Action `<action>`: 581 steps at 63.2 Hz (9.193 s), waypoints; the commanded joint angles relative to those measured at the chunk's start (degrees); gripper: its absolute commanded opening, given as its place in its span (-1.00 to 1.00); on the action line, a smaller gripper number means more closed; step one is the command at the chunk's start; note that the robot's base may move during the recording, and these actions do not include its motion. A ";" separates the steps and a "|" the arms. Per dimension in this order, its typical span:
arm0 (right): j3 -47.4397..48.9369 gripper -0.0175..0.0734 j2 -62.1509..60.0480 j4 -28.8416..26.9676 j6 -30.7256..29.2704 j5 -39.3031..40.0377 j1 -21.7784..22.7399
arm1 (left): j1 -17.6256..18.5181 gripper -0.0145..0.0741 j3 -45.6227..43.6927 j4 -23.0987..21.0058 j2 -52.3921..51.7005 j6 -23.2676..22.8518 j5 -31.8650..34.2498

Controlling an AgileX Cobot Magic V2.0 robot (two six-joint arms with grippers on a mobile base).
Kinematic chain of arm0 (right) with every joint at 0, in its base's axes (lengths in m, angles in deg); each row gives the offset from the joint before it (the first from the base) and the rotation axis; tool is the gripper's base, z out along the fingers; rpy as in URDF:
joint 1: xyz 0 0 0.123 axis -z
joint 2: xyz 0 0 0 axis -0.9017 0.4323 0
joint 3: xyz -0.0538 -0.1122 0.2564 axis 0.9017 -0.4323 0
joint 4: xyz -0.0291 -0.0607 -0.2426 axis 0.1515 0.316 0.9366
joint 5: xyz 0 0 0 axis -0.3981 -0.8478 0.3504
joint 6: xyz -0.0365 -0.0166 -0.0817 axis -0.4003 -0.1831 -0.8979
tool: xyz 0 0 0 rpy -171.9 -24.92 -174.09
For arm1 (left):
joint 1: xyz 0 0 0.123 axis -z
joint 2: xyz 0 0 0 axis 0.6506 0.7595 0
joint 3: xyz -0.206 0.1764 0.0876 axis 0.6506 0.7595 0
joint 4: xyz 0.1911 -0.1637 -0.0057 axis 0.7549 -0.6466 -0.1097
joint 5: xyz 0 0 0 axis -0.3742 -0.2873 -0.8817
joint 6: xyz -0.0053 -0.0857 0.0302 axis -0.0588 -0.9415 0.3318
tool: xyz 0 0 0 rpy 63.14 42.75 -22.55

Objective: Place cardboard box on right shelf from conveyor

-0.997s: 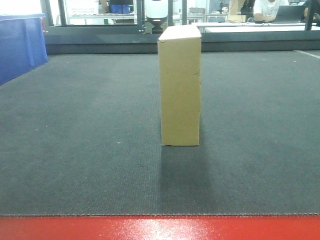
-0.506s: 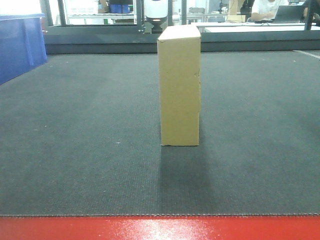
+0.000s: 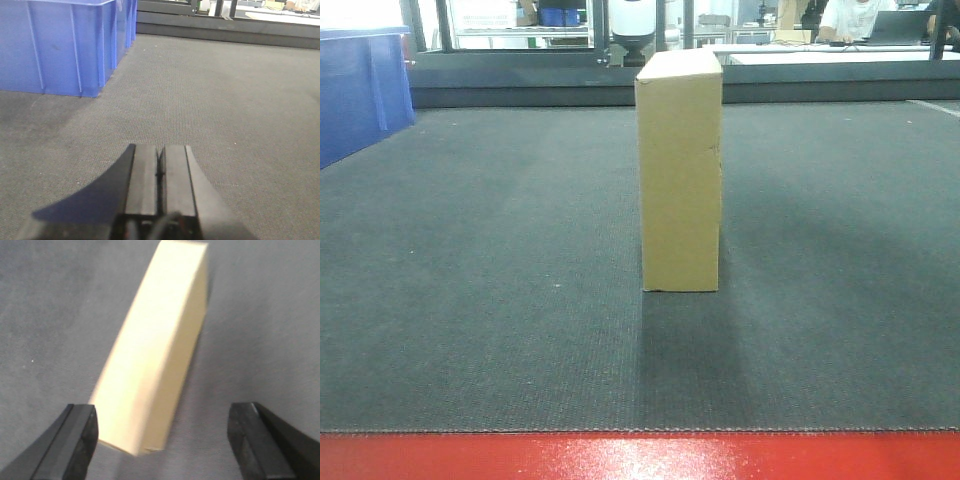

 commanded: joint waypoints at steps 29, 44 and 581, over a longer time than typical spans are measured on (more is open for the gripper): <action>25.38 0.76 21.09 18.82 17.98 -13.17 -7.11 | -0.03 -0.94 -0.16 -0.27 -0.70 -0.29 4.80; 26.00 0.76 23.41 19.43 18.72 -11.45 -6.25 | -0.03 -0.94 -0.16 -0.27 -0.70 -0.29 4.80; -51.15 -0.14 -67.45 5.56 -6.78 27.98 15.18 | -0.23 -0.94 -0.16 -0.27 -0.70 -0.29 4.80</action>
